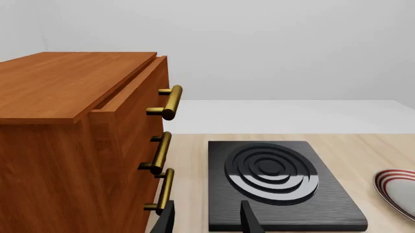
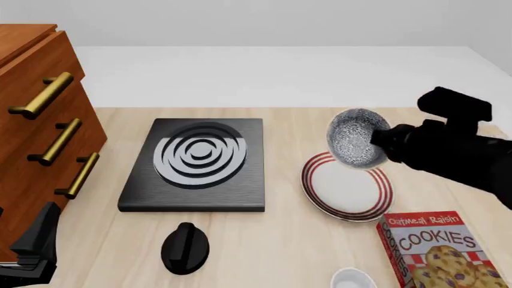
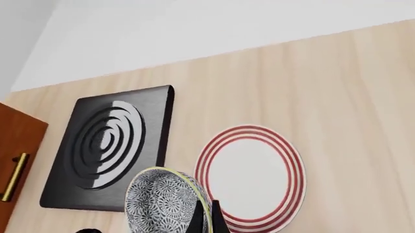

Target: Pick the akita bowl on the ramekin and place it on the plate.

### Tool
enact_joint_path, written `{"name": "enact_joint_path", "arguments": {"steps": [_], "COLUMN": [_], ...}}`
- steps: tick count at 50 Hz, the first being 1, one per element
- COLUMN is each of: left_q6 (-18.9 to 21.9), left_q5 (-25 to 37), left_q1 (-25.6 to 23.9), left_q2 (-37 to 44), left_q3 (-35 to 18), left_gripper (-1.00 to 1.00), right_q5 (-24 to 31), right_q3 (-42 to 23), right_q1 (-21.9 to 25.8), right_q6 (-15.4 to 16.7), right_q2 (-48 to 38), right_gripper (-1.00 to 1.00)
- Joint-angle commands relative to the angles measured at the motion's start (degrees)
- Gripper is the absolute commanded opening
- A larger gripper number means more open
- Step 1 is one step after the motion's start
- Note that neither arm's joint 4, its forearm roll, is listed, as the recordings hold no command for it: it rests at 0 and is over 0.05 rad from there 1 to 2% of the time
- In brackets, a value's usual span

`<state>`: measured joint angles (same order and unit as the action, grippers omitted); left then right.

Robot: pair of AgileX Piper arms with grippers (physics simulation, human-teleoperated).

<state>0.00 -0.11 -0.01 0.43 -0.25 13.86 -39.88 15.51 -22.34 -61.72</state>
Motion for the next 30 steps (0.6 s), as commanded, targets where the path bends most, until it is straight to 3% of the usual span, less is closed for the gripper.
{"name": "enact_joint_path", "arguments": {"steps": [1,26,30], "left_q6": [0.0,0.0,0.0], "left_q5": [0.0,0.0,0.0], "left_q1": [0.0,0.0,0.0], "left_q2": [0.0,0.0,0.0], "left_q3": [0.0,0.0,0.0], "left_gripper": [1.0,1.0,1.0], "right_q5": [-8.8,-20.3,-23.0], "right_q3": [1.4,2.5,3.7], "right_q1": [-2.6,-7.0,-6.8], "right_q6": [-5.2,-9.8,-12.7], "right_q2": [-7.7,-21.1,-22.9], "right_gripper": [-1.0,-1.0,-1.0]}}
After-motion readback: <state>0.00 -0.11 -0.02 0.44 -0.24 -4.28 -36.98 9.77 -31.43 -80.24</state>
